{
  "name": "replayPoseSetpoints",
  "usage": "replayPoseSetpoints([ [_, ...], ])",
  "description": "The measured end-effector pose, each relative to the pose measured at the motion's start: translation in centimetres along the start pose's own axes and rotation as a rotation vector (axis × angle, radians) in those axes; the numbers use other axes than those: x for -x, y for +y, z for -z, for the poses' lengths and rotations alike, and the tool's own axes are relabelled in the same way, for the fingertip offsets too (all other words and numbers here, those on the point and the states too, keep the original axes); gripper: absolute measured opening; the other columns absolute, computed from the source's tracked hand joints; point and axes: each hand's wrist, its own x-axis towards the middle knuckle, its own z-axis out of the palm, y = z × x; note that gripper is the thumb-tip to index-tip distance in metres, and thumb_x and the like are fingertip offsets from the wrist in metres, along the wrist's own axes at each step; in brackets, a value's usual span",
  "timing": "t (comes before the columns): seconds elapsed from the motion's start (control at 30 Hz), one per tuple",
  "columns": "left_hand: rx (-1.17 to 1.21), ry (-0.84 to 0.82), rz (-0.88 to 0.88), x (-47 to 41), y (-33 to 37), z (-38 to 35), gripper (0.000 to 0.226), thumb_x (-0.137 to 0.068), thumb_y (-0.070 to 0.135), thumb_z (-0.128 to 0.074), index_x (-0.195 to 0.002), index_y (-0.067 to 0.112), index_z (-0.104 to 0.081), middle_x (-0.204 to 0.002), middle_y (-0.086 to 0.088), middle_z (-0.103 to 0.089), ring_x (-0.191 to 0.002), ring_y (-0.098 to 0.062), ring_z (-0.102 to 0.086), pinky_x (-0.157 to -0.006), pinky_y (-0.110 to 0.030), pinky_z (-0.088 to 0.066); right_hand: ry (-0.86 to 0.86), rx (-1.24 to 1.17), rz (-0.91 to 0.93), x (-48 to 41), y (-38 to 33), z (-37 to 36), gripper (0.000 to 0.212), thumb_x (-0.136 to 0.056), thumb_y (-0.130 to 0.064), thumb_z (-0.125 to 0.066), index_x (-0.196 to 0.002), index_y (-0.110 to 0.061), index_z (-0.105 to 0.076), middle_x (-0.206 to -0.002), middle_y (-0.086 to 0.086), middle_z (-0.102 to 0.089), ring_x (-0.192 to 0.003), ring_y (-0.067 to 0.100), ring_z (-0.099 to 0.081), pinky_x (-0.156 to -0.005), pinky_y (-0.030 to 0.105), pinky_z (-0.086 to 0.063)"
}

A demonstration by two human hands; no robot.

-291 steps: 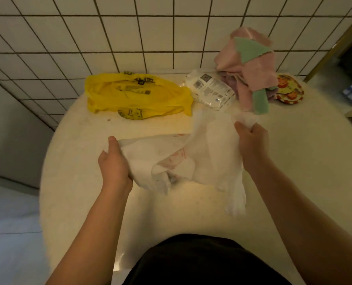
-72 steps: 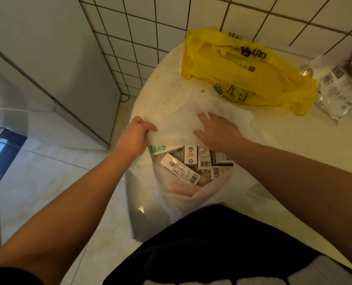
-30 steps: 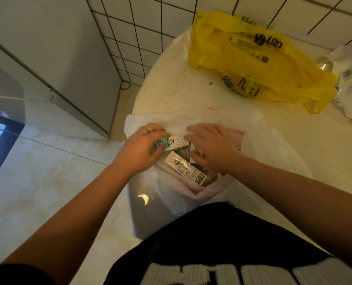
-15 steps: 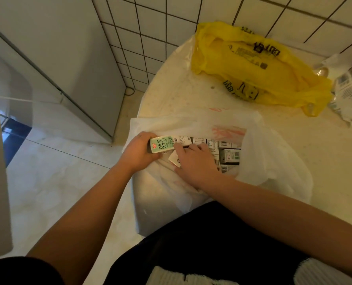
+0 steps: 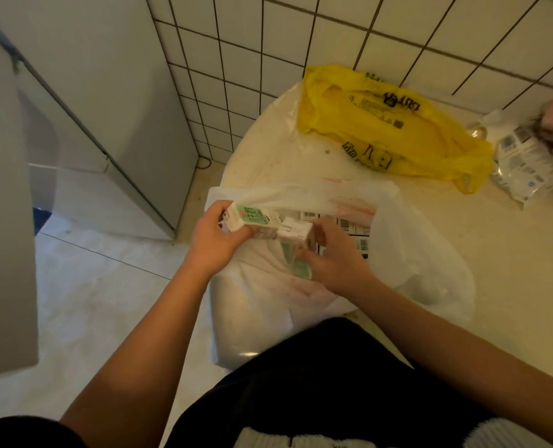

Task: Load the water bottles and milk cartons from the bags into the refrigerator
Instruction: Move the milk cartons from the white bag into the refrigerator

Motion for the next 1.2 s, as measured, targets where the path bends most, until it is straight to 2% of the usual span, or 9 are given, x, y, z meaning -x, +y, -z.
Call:
replayPoseSetpoints([
  [0.2,0.412,0.185,0.142,3.5,5.3,0.6,0.032,-0.08,0.024,-0.079,-0.106,0.01,-0.066,-0.096,-0.002,-0.072,-0.079,-0.006,-0.066,-0.072,-0.021,-0.053,0.06,-0.61,-0.063,5.1,-2.3,4.4,0.026,-0.089,-0.001,-0.064,-0.113,-0.008,-0.057,-0.111,0.01,-0.069,-0.104,0.024,-0.067,-0.088,0.042,-0.057],
  [0.33,0.916,0.023,0.337,7.2,8.4,0.9,0.025,-0.089,0.027,-0.065,-0.107,0.01,-0.065,-0.088,-0.007,-0.072,-0.088,-0.024,-0.069,-0.091,-0.041,-0.054,0.026,-1.063,-0.171,9.5,-3.9,6.0,0.026,-0.09,-0.015,-0.055,-0.114,-0.005,-0.059,-0.107,0.015,-0.07,-0.098,0.033,-0.066,-0.079,0.044,-0.058],
  [0.43,1.119,-0.149,0.44,11.2,9.6,0.7,0.046,-0.08,0.042,-0.064,-0.117,0.015,-0.062,-0.089,-0.005,-0.07,-0.078,-0.023,-0.069,-0.079,-0.039,-0.055,-0.04,-1.196,-0.212,12.8,-4.5,6.1,0.037,-0.098,-0.031,-0.046,-0.126,-0.008,-0.052,-0.119,0.017,-0.067,-0.108,0.036,-0.066,-0.078,0.049,-0.058],
  [0.63,1.106,-0.417,0.509,20.4,8.1,1.0,0.06,-0.091,0.057,-0.048,-0.126,0.009,-0.057,-0.088,-0.007,-0.06,-0.069,-0.021,-0.058,-0.061,-0.032,-0.052,-0.04,-1.189,-0.4,19.4,-3.9,3.7,0.057,-0.096,-0.063,-0.034,-0.122,-0.021,-0.062,-0.1,0.012,-0.073,-0.075,0.027,-0.069,-0.07,0.041,-0.056],
  [0.73,1.123,-0.451,0.548,25.9,6.4,1.6,0.065,-0.09,0.056,-0.05,-0.132,0.007,-0.056,-0.092,-0.007,-0.06,-0.073,-0.021,-0.059,-0.062,-0.032,-0.053,-0.125,-1.254,-0.473,23.4,-2.8,1.9,0.054,-0.098,-0.06,-0.03,-0.122,-0.025,-0.063,-0.112,0.012,-0.072,-0.085,0.027,-0.068,-0.072,0.042,-0.053],
  [0.87,1.069,-0.324,0.605,32.8,4.1,2.9,0.056,-0.086,0.039,-0.054,-0.129,0.004,-0.055,-0.095,-0.009,-0.065,-0.074,-0.02,-0.061,-0.061,-0.031,-0.054,-0.211,-1.296,-0.511,27.7,-2.8,-1.6,0.045,-0.091,-0.043,-0.052,-0.121,-0.012,-0.065,-0.1,0.014,-0.07,-0.087,0.03,-0.067,-0.08,0.051,-0.055],
  [0.97,1.105,-0.167,0.66,37.1,2.7,4.7,0.05,-0.084,0.036,-0.053,-0.123,0.006,-0.057,-0.105,-0.015,-0.07,-0.076,-0.022,-0.064,-0.06,-0.03,-0.055,-0.265,-1.231,-0.551,30.4,-4.1,-4.7,0.044,-0.086,-0.042,-0.063,-0.117,-0.012,-0.063,-0.098,0.018,-0.069,-0.077,0.029,-0.072,-0.064,0.043,-0.059],
  [1.1,1.11,-0.062,0.709,41.4,0.5,8.3,0.046,-0.091,0.04,-0.048,-0.121,0.006,-0.058,-0.113,-0.017,-0.069,-0.084,-0.025,-0.068,-0.064,-0.032,-0.057,-0.249,-1.012,-0.555,32.6,-6.1,-9.2,0.052,-0.089,-0.066,-0.049,-0.107,-0.019,-0.064,-0.09,0.011,-0.069,-0.061,0.025,-0.065,-0.058,0.036,-0.053],
  [1.2,1.04,0.035,0.745,43.3,-1.3,11.3,0.05,-0.089,0.045,-0.052,-0.115,0.004,-0.066,-0.096,-0.016,-0.067,-0.078,-0.026,-0.065,-0.066,-0.035,-0.056,-0.301,-0.922,-0.581,33.2,-8.0,-12.9,0.05,-0.093,-0.065,-0.041,-0.109,-0.025,-0.067,-0.091,0.007,-0.072,-0.075,0.025,-0.066,-0.06,0.038,-0.051],
])
